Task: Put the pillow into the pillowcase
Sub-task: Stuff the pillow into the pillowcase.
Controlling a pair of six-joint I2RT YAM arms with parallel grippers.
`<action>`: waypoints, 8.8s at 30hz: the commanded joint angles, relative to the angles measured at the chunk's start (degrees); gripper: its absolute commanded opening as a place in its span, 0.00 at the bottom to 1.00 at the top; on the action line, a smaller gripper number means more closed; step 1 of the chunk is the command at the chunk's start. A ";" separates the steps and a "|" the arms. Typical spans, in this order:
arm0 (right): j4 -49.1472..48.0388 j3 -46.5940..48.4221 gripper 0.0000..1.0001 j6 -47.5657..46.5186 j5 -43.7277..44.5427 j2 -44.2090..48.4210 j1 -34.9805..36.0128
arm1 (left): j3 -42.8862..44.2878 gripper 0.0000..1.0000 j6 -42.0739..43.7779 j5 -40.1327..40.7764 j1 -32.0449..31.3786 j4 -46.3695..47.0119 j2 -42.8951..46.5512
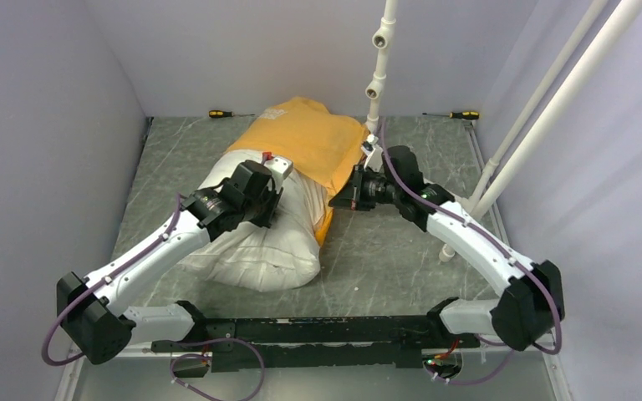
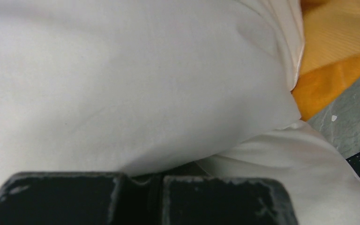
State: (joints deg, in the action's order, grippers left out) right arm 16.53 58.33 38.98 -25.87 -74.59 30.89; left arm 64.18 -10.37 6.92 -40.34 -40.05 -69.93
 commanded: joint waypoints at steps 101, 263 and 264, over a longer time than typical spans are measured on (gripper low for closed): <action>25.36 9.91 0.74 -3.10 25.96 17.34 28.61 | -28.15 0.00 -25.05 -11.23 -4.40 56.24 -6.74; 1.52 31.27 0.00 -8.77 -38.38 -10.85 19.25 | -17.23 0.00 -21.38 6.36 -8.98 36.39 10.17; -1.55 27.57 0.00 -6.60 -37.40 -9.38 18.55 | -19.18 0.00 -22.86 3.25 -6.47 37.64 11.79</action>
State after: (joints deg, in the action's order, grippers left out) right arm 26.92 93.43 21.82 -39.24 -91.48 43.22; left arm 43.53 -34.24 9.08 -55.18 -14.70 -61.47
